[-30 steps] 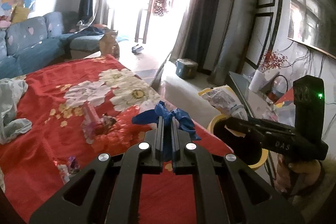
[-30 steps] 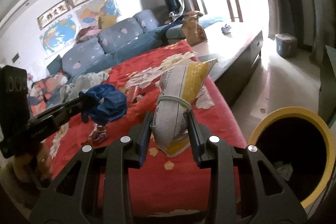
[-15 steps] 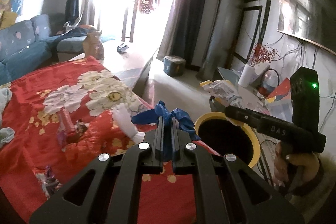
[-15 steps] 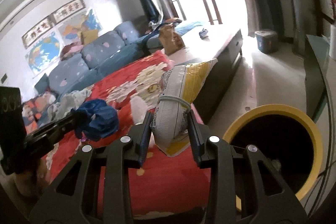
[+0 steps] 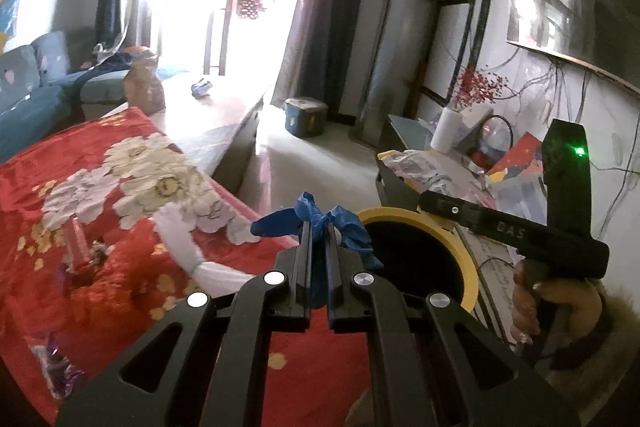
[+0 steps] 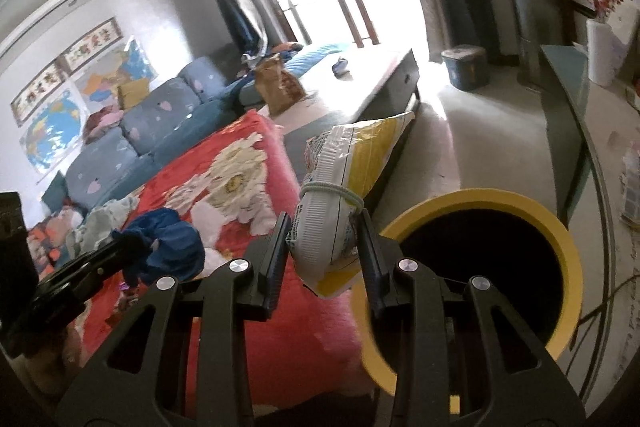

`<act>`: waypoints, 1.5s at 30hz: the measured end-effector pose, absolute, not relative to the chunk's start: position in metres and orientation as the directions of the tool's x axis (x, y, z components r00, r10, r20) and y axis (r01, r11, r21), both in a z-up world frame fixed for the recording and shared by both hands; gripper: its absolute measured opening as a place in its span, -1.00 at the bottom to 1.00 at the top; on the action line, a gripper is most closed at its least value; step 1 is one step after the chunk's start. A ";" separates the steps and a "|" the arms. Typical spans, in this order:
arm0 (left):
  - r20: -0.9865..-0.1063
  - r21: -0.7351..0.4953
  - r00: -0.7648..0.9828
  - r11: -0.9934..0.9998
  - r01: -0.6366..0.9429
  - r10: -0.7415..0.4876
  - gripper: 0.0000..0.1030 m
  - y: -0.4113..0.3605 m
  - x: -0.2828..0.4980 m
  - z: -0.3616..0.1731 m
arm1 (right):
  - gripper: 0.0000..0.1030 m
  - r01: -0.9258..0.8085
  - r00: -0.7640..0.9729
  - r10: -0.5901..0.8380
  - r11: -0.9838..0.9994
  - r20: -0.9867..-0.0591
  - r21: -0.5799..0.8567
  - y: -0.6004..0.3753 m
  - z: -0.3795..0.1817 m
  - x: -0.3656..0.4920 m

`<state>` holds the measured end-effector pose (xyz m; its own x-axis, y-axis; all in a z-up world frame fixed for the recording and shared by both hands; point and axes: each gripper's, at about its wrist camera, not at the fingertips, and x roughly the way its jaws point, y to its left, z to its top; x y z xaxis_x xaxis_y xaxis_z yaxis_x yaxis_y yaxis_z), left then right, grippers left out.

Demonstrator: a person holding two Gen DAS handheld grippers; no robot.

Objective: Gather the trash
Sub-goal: 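Carry the snack bag and blue bag in both tools over the bin, then open both tools to drop the snack bag and blue bag into the bin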

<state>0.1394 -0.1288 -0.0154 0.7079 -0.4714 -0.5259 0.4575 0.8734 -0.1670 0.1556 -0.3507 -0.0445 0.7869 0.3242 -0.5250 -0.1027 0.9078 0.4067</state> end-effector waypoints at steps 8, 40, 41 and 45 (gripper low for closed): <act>-0.536 -0.215 0.649 0.831 0.514 -0.540 -0.90 -0.161 0.152 -0.024 | -0.48 -0.013 0.797 0.255 0.913 -0.548 0.407 -0.381 -0.056 0.159; -0.651 -0.201 0.527 0.794 0.574 -0.546 0.51 -0.250 0.178 -0.099 | 0.22 0.210 0.727 0.159 0.875 -0.669 0.436 -0.451 -0.116 0.162; -0.650 -0.199 0.535 0.801 0.565 -0.539 0.51 -0.247 0.178 -0.098 | 0.23 0.213 0.728 0.155 0.875 -0.668 0.435 -0.451 -0.116 0.162; -0.621 -0.182 0.578 0.815 0.550 -0.529 0.83 -0.235 0.171 -0.087 | 0.31 0.211 0.742 0.145 0.876 -0.654 0.433 -0.448 -0.111 0.160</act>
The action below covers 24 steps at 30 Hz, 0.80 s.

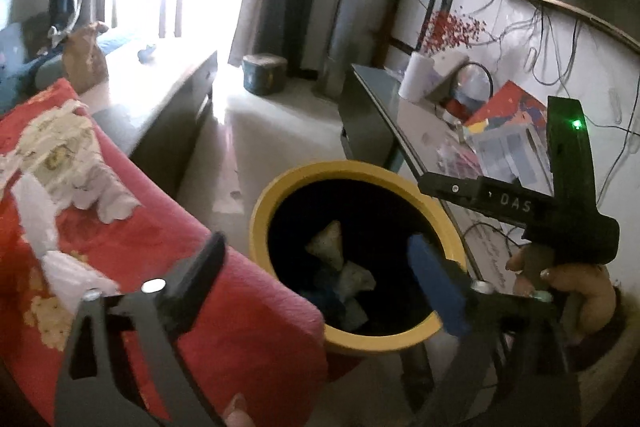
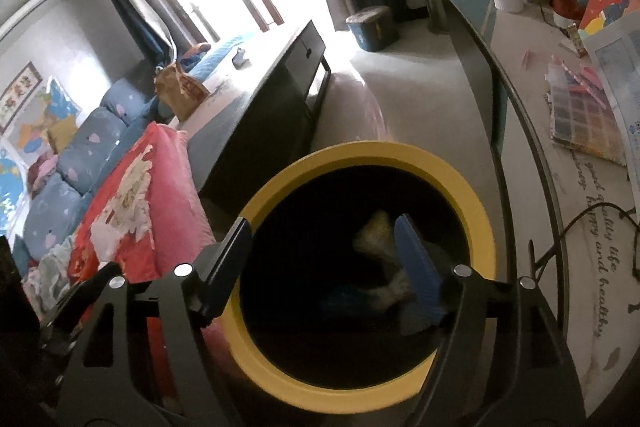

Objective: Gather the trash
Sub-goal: 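Open both tools to drop the snack bag and blue bag into the bin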

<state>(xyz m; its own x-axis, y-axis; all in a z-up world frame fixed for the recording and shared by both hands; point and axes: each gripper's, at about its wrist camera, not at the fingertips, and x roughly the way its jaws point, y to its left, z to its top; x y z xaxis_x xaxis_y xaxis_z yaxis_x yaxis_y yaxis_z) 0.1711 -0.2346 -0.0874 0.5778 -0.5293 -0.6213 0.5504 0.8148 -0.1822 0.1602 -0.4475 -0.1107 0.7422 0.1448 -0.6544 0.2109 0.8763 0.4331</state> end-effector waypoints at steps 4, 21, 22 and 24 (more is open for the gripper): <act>-0.597 -0.179 0.612 0.829 0.529 -0.520 0.85 -0.224 0.165 -0.079 | 0.40 0.173 0.770 0.135 0.897 -0.624 0.408 -0.436 -0.096 0.157; -0.517 -0.170 0.737 0.896 0.410 -0.435 0.85 -0.156 0.138 -0.045 | 0.53 0.019 0.823 0.190 0.933 -0.536 0.359 -0.390 -0.055 0.146; -0.512 -0.171 0.742 0.898 0.406 -0.433 0.85 -0.153 0.136 -0.044 | 0.54 0.012 0.824 0.192 0.935 -0.534 0.354 -0.387 -0.053 0.145; -0.505 -0.168 0.753 0.903 0.395 -0.423 0.85 -0.143 0.132 -0.042 | 0.54 -0.005 0.822 0.203 0.937 -0.532 0.350 -0.382 -0.051 0.144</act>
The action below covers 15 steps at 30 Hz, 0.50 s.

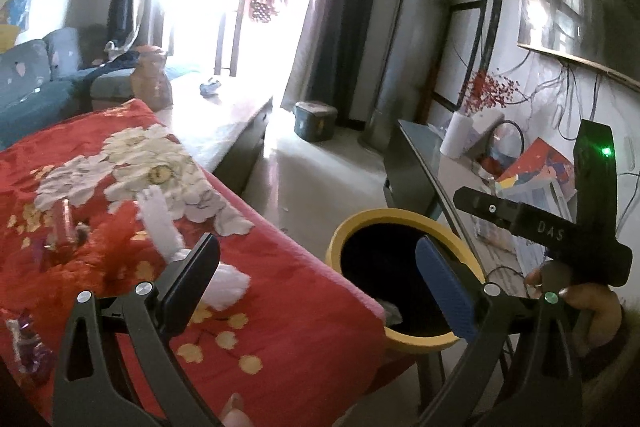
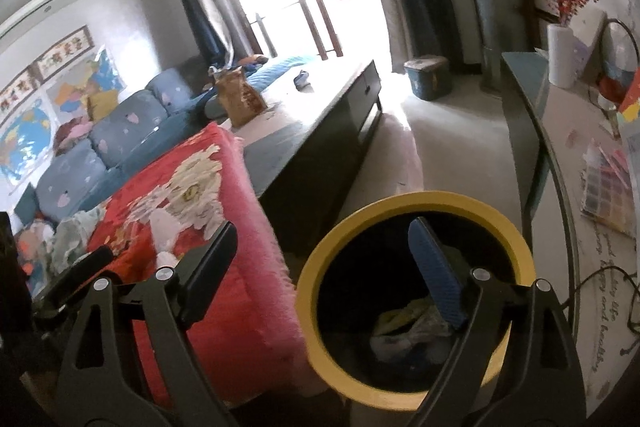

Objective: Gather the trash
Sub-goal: 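Open both tools to drop the snack bag and blue bag into the bin, then move both open tools back over the bedspread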

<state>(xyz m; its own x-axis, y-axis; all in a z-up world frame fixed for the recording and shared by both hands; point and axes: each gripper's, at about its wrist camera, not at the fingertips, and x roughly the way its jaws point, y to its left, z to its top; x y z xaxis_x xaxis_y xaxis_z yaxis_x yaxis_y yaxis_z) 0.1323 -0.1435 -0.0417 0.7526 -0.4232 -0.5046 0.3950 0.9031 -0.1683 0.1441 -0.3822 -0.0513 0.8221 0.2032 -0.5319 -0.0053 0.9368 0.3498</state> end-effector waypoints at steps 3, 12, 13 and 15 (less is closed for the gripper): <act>-0.501 -0.165 0.765 0.912 0.375 -0.404 0.85 -0.133 0.129 -0.039 | 0.54 -0.032 0.819 0.220 0.940 -0.530 0.341 -0.372 -0.047 0.143; -0.491 -0.167 0.801 0.940 0.299 -0.342 0.85 -0.097 0.121 -0.035 | 0.55 -0.117 0.796 0.280 0.941 -0.537 0.317 -0.339 -0.044 0.143; -0.489 -0.167 0.805 0.942 0.292 -0.336 0.85 -0.094 0.120 -0.035 | 0.55 -0.134 0.791 0.292 0.940 -0.538 0.313 -0.333 -0.044 0.142; -0.486 -0.169 0.812 0.946 0.277 -0.324 0.85 -0.087 0.119 -0.033 | 0.55 -0.156 0.786 0.305 0.939 -0.538 0.305 -0.326 -0.043 0.140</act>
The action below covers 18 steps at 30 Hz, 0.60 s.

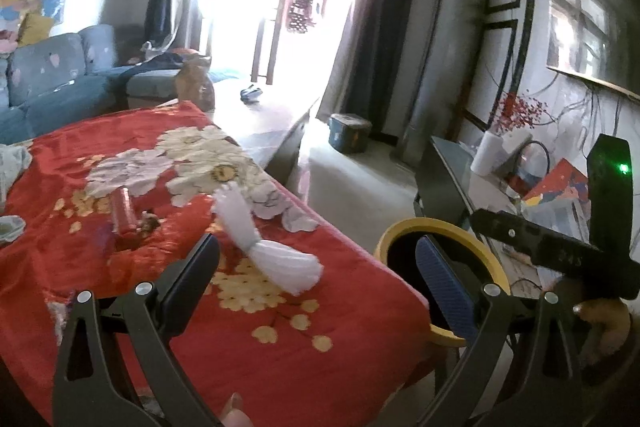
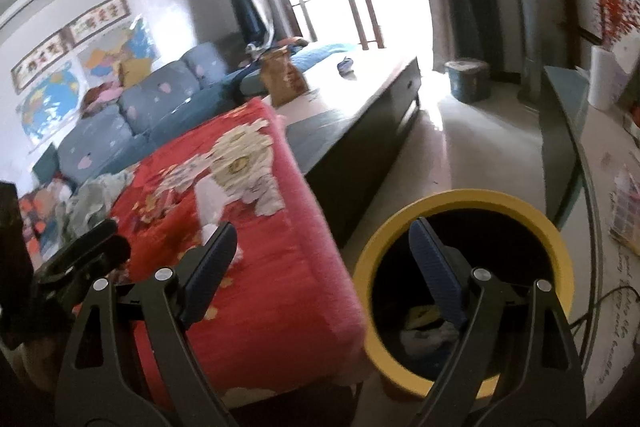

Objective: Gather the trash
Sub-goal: 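Move both open tools back over the bedspread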

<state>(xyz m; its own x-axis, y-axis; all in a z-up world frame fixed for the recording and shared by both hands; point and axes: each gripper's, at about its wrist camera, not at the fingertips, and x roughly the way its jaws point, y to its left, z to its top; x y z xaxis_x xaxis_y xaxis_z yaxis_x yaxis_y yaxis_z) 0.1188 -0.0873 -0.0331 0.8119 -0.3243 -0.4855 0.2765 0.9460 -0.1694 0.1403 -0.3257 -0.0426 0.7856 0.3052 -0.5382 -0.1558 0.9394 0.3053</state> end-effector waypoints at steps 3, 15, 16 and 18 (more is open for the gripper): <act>-0.481 -0.171 0.820 0.951 0.259 -0.310 0.85 -0.079 0.117 -0.032 | 0.56 -0.189 0.777 0.325 0.938 -0.540 0.292 -0.314 -0.041 0.139; -0.479 -0.197 0.845 0.967 0.160 -0.237 0.85 -0.038 0.117 -0.032 | 0.56 -0.292 0.725 0.393 0.919 -0.565 0.264 -0.276 -0.041 0.136; -0.480 -0.200 0.846 0.968 0.150 -0.231 0.85 -0.034 0.117 -0.032 | 0.56 -0.305 0.720 0.399 0.917 -0.568 0.258 -0.271 -0.041 0.136; -0.484 -0.213 0.848 0.969 0.123 -0.214 0.85 -0.024 0.117 -0.033 | 0.56 -0.328 0.712 0.409 0.913 -0.571 0.244 -0.261 -0.039 0.135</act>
<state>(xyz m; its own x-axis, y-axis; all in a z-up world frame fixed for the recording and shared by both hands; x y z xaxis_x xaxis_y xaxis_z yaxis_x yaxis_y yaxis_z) 0.1170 -0.0244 -0.0329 0.8484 -0.2138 -0.4843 0.1228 0.9694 -0.2127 0.1350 -0.2613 -0.0391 0.7121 0.4087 -0.5709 -0.3280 0.9126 0.2442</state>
